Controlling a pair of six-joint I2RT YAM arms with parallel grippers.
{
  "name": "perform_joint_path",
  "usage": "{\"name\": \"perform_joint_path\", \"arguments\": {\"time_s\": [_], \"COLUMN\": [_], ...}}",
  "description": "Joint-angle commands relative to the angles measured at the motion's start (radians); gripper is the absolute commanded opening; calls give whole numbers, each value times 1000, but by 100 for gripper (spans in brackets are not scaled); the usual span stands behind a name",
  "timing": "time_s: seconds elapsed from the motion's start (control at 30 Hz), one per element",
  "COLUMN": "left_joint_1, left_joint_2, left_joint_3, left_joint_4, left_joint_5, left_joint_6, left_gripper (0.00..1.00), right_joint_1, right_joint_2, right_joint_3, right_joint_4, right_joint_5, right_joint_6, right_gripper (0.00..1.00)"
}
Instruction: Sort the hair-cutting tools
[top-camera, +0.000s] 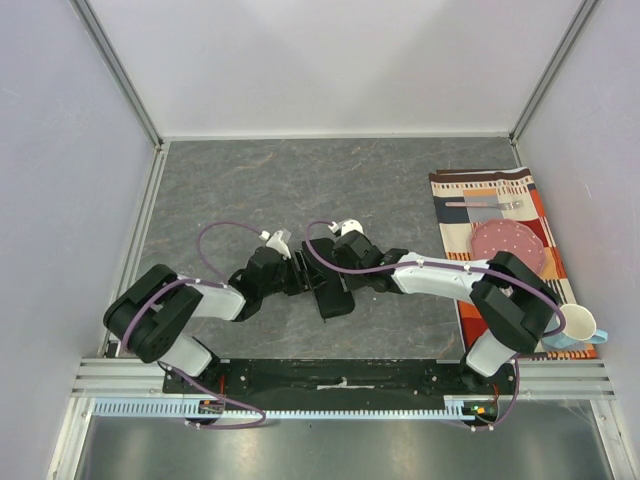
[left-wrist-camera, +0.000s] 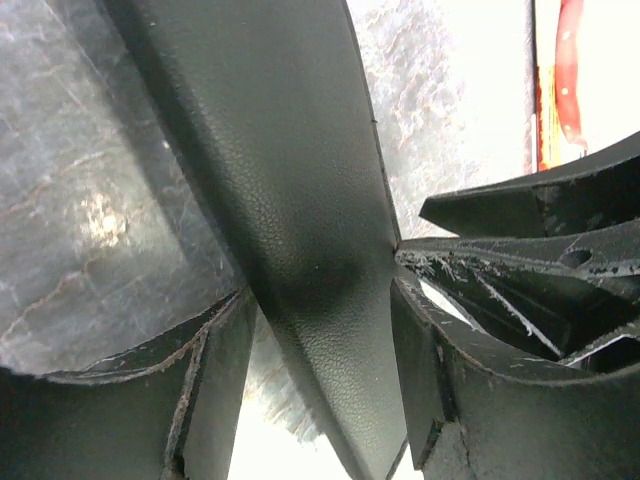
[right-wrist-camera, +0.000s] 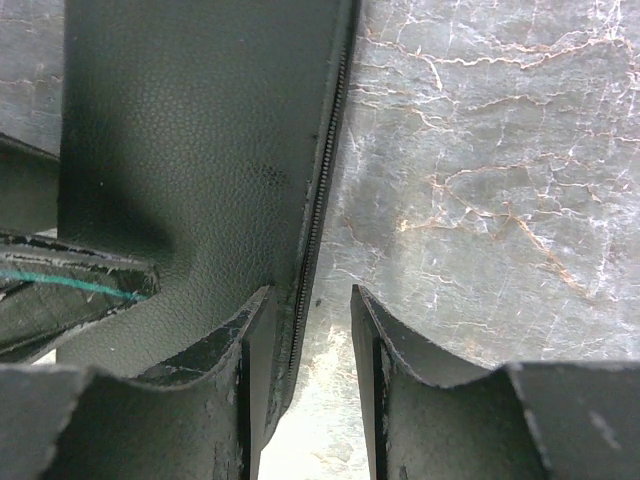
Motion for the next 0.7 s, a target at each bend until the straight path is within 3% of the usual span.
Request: {"name": "perform_joint_path", "arguments": {"time_s": [0.0, 0.43, 0.67], "left_joint_1": [3, 3, 3], "left_joint_2": [99, 213, 317], "left_joint_3": [-11, -8, 16], "left_joint_4": [50, 206, 350], "left_joint_5": [-32, 56, 167], "left_joint_6": [-24, -58, -96], "left_gripper": [65, 64, 58], "right_joint_1": [1, 0, 0], "right_joint_2": [74, 117, 117], "right_joint_3": [-20, -21, -43], "right_joint_4": [-68, -38, -21], "right_joint_5": [-14, -28, -35], "right_joint_6": [-20, -25, -20], "right_gripper": [44, 44, 44]}}
